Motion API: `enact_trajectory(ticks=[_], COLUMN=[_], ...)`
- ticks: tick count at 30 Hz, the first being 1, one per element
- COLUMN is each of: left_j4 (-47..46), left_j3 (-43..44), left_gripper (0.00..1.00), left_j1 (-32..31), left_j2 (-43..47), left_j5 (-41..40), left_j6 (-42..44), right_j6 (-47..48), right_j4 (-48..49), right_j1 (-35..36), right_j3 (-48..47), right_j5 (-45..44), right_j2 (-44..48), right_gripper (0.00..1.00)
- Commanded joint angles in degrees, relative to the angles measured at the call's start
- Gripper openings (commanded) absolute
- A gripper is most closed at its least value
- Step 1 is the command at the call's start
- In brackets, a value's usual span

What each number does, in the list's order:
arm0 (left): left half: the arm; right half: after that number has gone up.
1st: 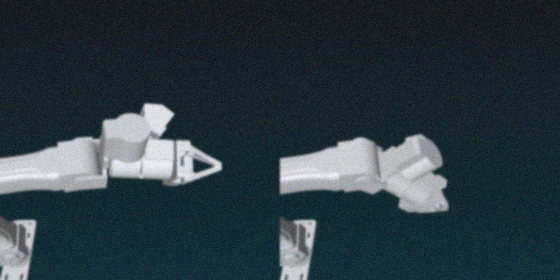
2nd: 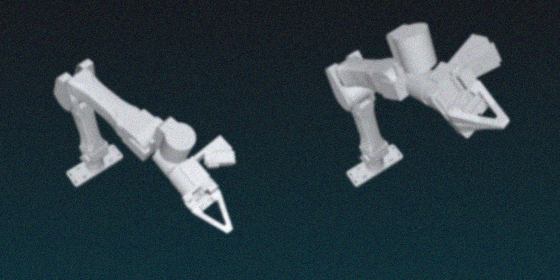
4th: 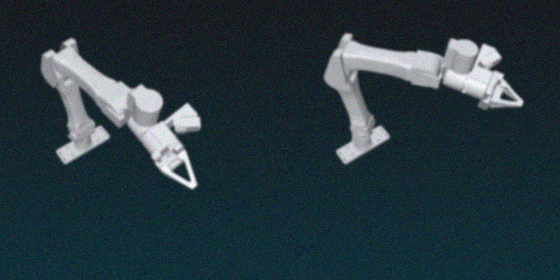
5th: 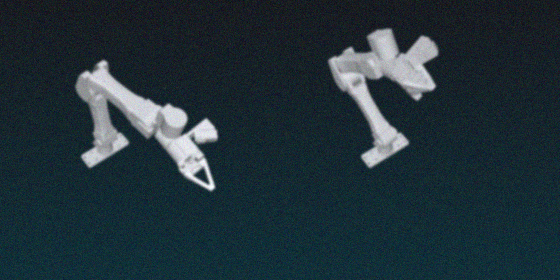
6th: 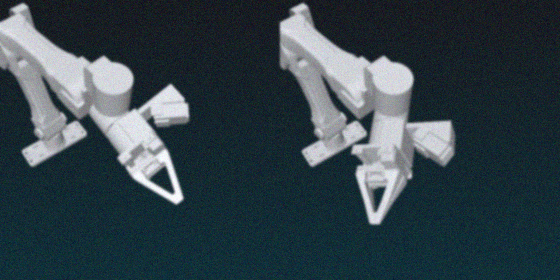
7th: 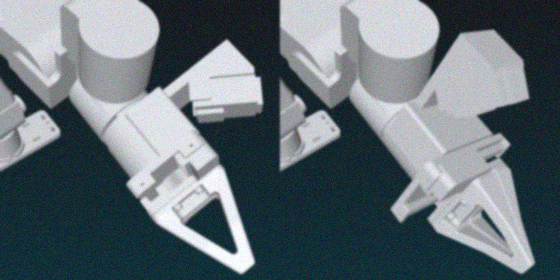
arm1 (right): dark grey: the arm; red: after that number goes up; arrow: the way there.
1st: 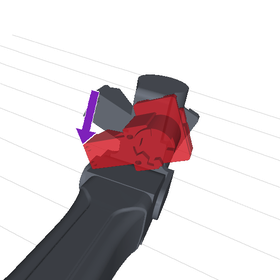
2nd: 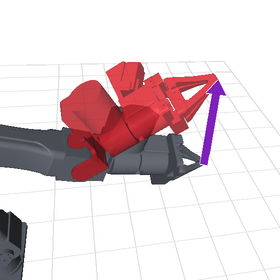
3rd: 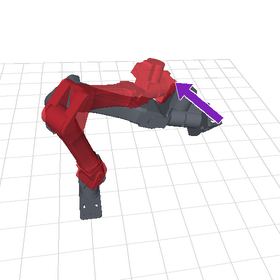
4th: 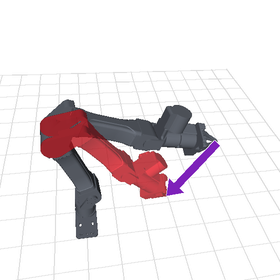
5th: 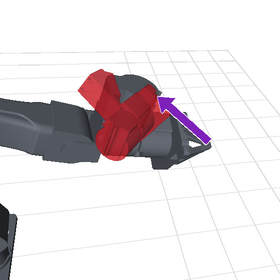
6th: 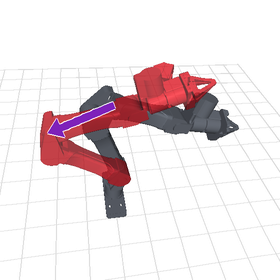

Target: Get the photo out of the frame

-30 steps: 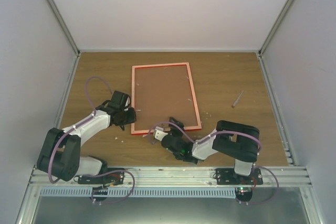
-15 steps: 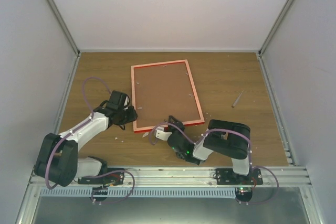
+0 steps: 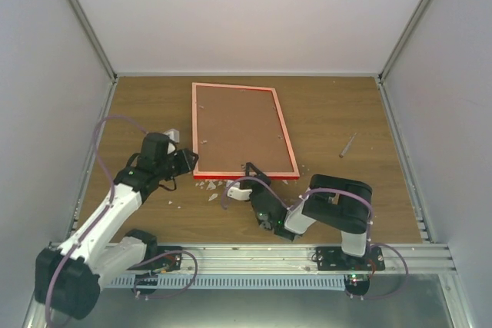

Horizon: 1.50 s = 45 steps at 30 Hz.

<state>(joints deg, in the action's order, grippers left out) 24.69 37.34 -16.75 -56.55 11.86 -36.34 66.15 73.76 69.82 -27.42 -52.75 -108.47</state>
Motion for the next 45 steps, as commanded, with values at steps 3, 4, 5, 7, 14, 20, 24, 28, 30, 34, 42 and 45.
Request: enact_trajectory(ticks=[3,4,5,7,14,20,24,28,30,34,42,45], left_j4=[3.2,3.7,4.2,4.8,5.3,3.9,2.8,3.1,3.2,3.0,1.4,1.2], left_j3=[2.9,3.3,3.8,4.7,7.1,5.5,3.9,4.3,4.2,3.4,0.1,-0.7], left_gripper=[0.45,0.48,0.51,0.58,0.74,0.78,0.8,0.8,0.8,0.8,0.8,0.8], left_j1=[1.7,1.9,2.1,2.3,2.3,2.4,2.4,2.3,2.4,2.4,2.3,2.4], left_j2=[10.4,12.1,13.7,16.9,23.8,28.6,30.9,31.3,31.4,31.4,29.8,28.8], left_j5=[-0.6,-1.4,-2.1,-3.4,-6.4,-7.8,-7.8,-8.3,-8.3,-8.1,-5.8,-5.2], left_j6=[-2.7,-3.2,-3.6,-4.4,-6.0,-7.4,-8.4,-8.1,-8.1,-8.4,-9.8,-9.7], right_j6=[-2.6,-3.2,-4.2,-6.5,-17.3,-26.3,-31.6,-42.4,-49.6,-61.2,-83.1,-89.8], right_j4=[10.8,10.0,8.7,5.6,-6.5,-11.7,-13.1,-15.1,-16.3,-18.8,-24.5,-26.8], right_j1=[-0.7,-0.7,-0.6,-0.6,-0.7,-0.7,-1.4,-3.5,-5.1,-8.4,-14.1,-16.5], right_j3=[-1.6,-1.7,-1.9,-2.4,-4.7,-6.6,-7.7,-7.6,-7.3,-6.3,-2.7,-0.7], right_j5=[-1.0,-0.5,0.2,1.3,7.4,12.0,13.8,16.6,18.4,22.1,27.8,31.0], right_j2=[7.0,8.2,9.5,12.1,21.5,29.5,32.5,36.0,37.9,41.5,47.8,50.5], right_gripper=[0.03,0.03,0.02,0.01,0.01,0.01,0.01,0.01,0.01,0.01,0.01,0.0])
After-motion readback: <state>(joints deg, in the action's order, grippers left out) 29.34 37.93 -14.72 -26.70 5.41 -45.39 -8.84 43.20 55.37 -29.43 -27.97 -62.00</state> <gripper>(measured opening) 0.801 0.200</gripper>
